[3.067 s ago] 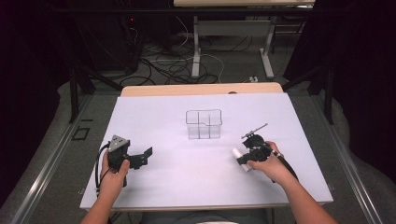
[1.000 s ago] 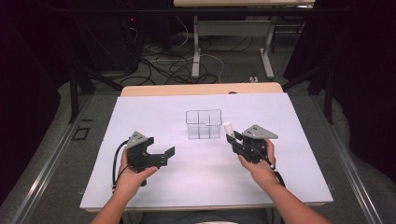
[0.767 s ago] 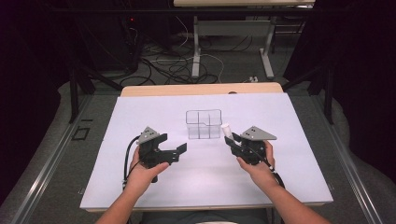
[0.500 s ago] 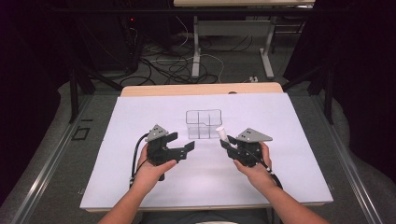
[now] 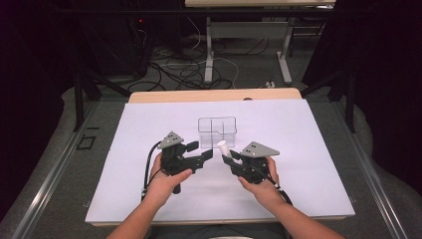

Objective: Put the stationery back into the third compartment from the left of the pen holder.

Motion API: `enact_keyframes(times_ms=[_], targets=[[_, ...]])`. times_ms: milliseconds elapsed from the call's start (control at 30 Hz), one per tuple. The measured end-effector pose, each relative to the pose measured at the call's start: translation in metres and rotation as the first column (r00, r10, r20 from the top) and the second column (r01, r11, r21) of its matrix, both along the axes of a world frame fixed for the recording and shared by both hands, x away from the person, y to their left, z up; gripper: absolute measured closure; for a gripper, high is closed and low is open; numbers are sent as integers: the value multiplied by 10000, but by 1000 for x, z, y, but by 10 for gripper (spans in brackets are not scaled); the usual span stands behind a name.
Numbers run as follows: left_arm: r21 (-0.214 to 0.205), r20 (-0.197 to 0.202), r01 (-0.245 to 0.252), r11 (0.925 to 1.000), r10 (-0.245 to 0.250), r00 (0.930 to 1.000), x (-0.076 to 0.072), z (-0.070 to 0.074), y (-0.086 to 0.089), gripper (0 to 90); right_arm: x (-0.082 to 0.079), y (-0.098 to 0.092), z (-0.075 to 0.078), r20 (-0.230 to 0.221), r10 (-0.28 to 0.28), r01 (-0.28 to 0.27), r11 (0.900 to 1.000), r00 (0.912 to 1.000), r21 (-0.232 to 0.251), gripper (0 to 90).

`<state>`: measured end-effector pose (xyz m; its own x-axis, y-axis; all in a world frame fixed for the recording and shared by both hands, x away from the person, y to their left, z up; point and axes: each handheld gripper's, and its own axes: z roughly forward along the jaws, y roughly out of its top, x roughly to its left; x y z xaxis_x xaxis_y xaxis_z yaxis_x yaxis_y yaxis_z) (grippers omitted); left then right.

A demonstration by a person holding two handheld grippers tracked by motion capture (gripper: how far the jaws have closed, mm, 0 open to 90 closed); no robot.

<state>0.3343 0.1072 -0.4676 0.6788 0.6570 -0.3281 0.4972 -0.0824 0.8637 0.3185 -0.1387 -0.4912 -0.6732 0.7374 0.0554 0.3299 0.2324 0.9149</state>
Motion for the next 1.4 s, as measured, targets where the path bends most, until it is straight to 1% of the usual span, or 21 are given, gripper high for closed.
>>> enact_keyframes(times_ms=[33, 67, 100, 133, 167, 233, 267, 300, 333, 367, 400, 500, 633, 767, 833, 933, 1000, 1133, 1300, 1333, 1400], targets=[[61, -76, 69, 10000, -68, 9999, 0, 1, -3, 323, -1, 1, 0, 37, 17, -17, 10000, 10000, -5, 696], [118, -211, 131, 9998, -128, 9997, 1, 1, -4, 332, -1, 1, -1, 115, 58, -56, 9999, 9999, -135, 696], [101, -414, 173, 9998, -169, 9990, 1, 1, -5, 342, -2, 2, -1, 10, 36, -35, 9999, 10000, -109, 696], [-45, -622, 272, 9996, -274, 9977, 1, 1, -6, 362, -2, 2, -1, 35, 36, -36, 9999, 10000, -143, 696], [-200, -716, 272, 9994, -285, 9970, 1, 0, -7, 382, -2, 2, -1, 20, 23, -22, 9999, 10000, -133, 696], [-236, -810, 326, 9992, -344, 9961, 0, 0, -8, 407, -3, 2, -2, 28, 17, -17, 9999, 10000, -116, 696], [-592, -982, 393, 9975, -450, 9941, 0, 0, -10, 431, -3, 2, -2, 31, 14, -14, 10000, 10000, -95, 696], [-710, -1110, 449, 9965, -527, 9924, 1, 0, -10, 445, -3, 2, -1, 35, -4, 4, 9999, 10000, -126, 696], [-710, -1110, 449, 9965, -527, 9924, 1, 0, -10, 455, -3, 2, -2, 76, 23, -22, 9999, 10000, -135, 696], [-908, -1383, 559, 9943, -682, 9880, 3, -2, -12, 470, -3, 2, -2, 108, 54, -53, 9999, 9999, -156, 696], [-908, -1383, 559, 9943, -682, 9880, 3, -2, -12, 471, -4, 2, -2, 75, 34, -33, 9999, 10000, -147, 696], [-937, -1840, 555, 9941, -721, 9803, 6, -5, -16, 496, -4, 3, -2, 93, 77, -75, 9998, 9999, -197, 696], [-911, -1908, 594, 9941, -760, 9787, 9, -8, -20, 518, -5, 3, -2, 68, 91, -89, 9998, 9999, -203, 696], [-1084, -1913, 531, 9927, -733, 9788, 11, -9, -23, 529, -4, 4, -3, 80, 227, -225, 9994, 9997, -265, 696], [-1225, -1844, 462, 9914, -685, 9805, 12, -10, -26, 538, -5, 4, -3, 63, 212, -211, 9995, 9998, -233, 696], [-1226, -1789, 478, 9913, -695, 9814, 11, -11, -30, 546, -5, 4, -3, 30, 213, -212, 9996, 9998, -201, 696], [-1226, -1799, 493, 9912, -711, 9811, 10, -12, -33, 556, -4, 4, -3, 83, 273, -271, 9994, 9996, -227, 696], [-1182, -1816, 503, 9917, -714, 9808, 10, -13, -37, 586, -5, 4, -3, 25, 284, -284, 9995, 9996, -170, 696], [-1407, -2022, 370, 9894, -653, 9772, 11, -13, -38, 623, -6, 5, -3, 13, 283, -283, 9995, 9996, -137, 696], [-1424, -2065, 332, 9893, -625, 9765, 11, -13, -38, 653, -6, 5, -3, -3, 326, -326, 9994, 9995, -148, 696], [-1506, -2139, 303, 9881, -625, 9748, 12, -14, -38, 655, -5, 5, -3, -8, 321, -321, 9994, 9995, -129, 696]])
